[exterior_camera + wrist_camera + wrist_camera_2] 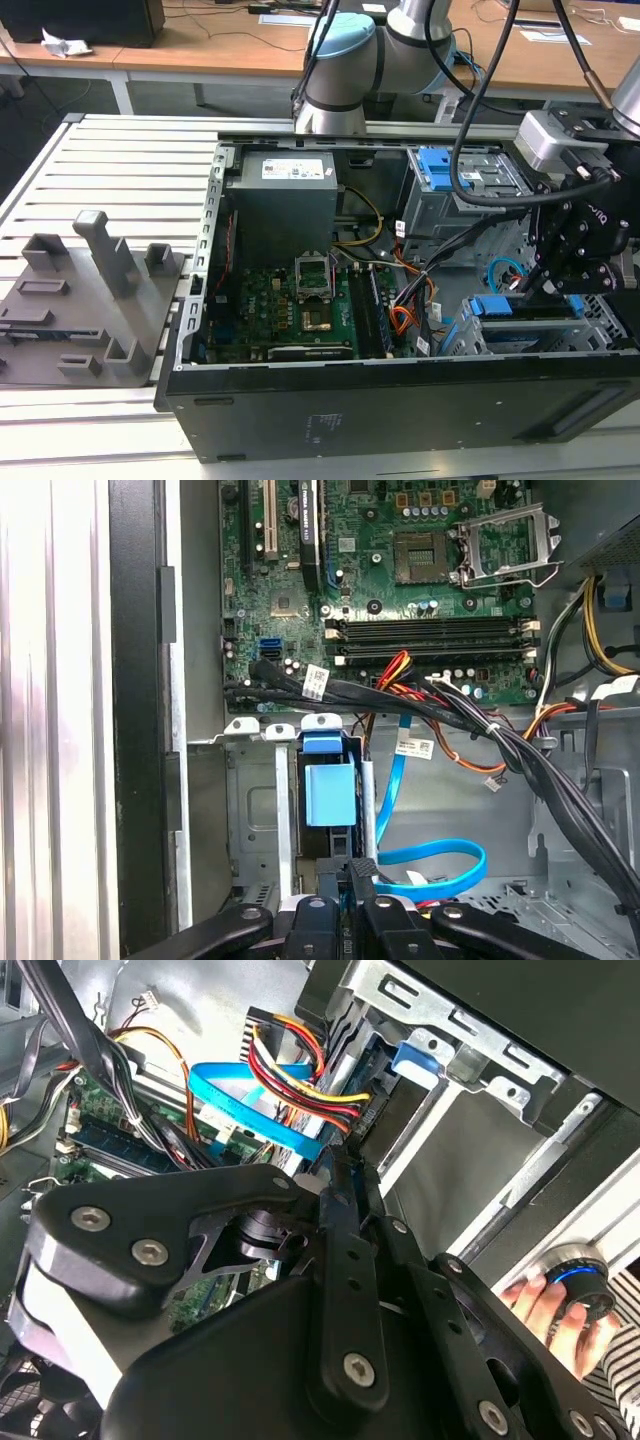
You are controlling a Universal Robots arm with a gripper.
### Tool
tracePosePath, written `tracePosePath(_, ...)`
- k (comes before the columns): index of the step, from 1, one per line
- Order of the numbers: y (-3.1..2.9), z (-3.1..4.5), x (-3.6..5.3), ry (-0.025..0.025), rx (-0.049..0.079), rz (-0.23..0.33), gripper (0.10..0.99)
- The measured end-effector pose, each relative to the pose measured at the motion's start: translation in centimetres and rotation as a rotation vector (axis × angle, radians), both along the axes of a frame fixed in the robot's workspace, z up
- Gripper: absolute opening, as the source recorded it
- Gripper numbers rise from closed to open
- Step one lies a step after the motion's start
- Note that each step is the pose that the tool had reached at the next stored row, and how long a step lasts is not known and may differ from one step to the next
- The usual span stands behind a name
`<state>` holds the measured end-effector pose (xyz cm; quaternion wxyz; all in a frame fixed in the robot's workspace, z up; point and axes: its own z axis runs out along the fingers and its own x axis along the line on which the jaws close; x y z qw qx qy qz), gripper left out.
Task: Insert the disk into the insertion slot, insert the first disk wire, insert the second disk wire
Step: 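Insert the second disk wire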
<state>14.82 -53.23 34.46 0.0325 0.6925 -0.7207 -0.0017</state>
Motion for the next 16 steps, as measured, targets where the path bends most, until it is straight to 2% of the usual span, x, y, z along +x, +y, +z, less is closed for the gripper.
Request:
tracePosePath(3, 0.0, 0.16, 0.0, -0.0001, -0.002, 0.0, 0.161)
tracePosePath(7, 0.37, 0.18, 0.0, 0.0001, -0.002, 0.0, 0.161)
tracePosePath(16, 0.38, -0.29, 0.0, 0.0024, -0.002, 0.0, 0.161)
